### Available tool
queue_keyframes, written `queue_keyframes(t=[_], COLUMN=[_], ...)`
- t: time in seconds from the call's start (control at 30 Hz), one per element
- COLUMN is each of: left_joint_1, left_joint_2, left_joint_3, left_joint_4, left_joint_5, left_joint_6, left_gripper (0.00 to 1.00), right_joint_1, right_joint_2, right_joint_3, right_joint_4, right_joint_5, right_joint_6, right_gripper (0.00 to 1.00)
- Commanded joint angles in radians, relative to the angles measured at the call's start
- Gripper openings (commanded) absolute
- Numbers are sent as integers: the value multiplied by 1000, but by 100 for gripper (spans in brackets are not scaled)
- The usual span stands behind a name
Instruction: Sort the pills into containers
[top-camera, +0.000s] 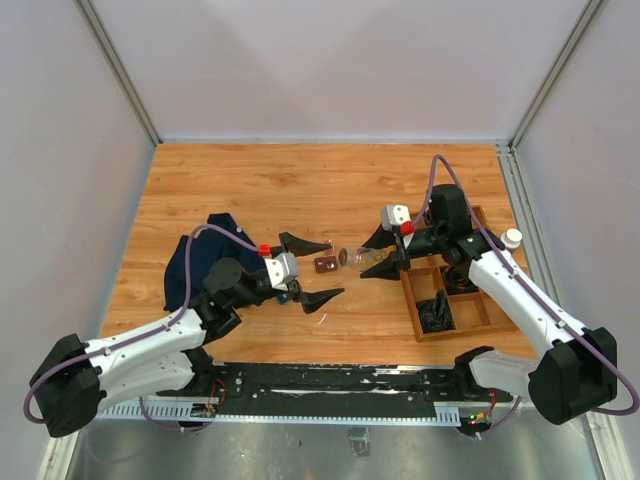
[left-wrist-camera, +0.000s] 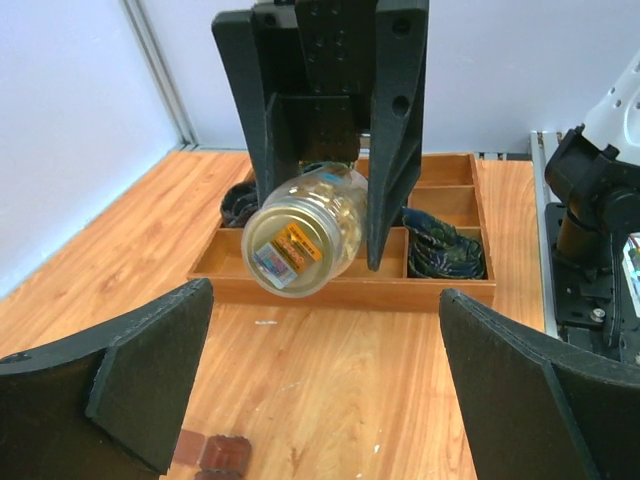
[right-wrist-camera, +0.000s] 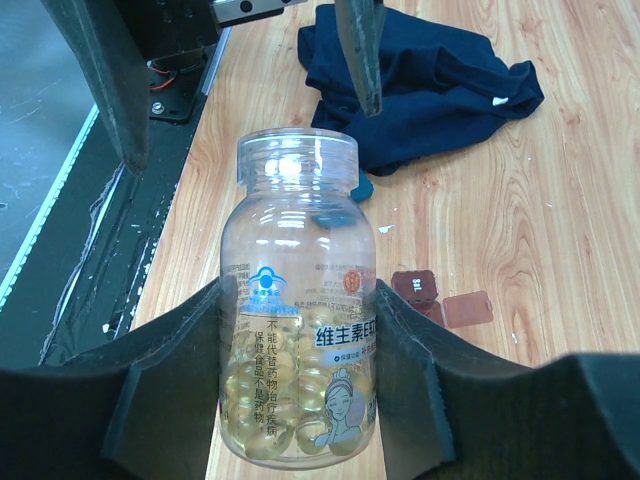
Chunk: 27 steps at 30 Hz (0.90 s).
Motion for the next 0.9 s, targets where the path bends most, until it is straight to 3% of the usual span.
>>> queue_keyframes(t=[0.0,0.23,0.6,0.87], left_joint_1=[49,131,140,140], left_joint_2=[11,67,102,165], left_joint_3=[44,61,81,113], left_joint_4=[51,110,58,31], left_joint_5=[105,257,242,236], left_joint_6=[14,-65,6,47], left_gripper=[99,99,99,92], right_joint_1=[-9,-9,-9,-8], right_joint_2=[-2,-2,1,5], right_joint_3=[0,1,0,0], right_joint_4=[-10,-11,-11,-11], right_joint_5=[-14,-14,-13,-14], right_joint_6=[-18,-19,-17,-19], right_gripper=[0,1,1,1])
